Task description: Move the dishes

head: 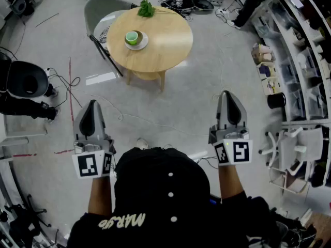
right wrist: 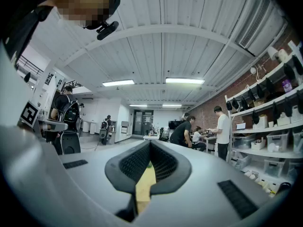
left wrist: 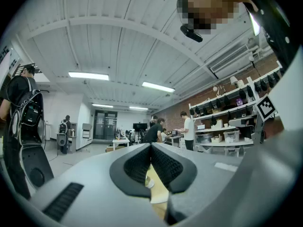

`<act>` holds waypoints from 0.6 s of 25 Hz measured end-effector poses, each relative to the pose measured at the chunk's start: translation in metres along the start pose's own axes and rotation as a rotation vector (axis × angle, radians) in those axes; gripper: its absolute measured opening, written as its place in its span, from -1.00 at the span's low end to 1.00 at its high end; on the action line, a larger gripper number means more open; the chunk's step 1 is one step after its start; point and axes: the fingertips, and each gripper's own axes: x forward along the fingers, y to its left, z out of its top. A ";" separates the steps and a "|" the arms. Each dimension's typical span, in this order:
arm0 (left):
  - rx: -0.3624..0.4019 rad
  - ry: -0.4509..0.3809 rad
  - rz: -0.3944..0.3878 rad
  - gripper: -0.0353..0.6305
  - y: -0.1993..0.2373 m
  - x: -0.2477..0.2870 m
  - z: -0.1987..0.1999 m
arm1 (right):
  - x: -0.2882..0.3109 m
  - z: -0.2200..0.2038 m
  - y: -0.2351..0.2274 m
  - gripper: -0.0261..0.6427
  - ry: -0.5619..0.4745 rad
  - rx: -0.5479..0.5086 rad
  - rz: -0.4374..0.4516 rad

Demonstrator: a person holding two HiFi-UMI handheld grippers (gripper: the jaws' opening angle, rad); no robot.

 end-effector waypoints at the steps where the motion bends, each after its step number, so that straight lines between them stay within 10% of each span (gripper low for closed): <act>1: 0.000 0.001 0.000 -0.88 0.000 0.000 0.000 | 0.000 -0.001 0.001 -0.96 0.002 0.000 0.000; 15: 0.007 -0.022 -0.001 -0.88 0.001 -0.003 0.004 | -0.004 0.005 0.006 -0.83 -0.068 0.076 0.022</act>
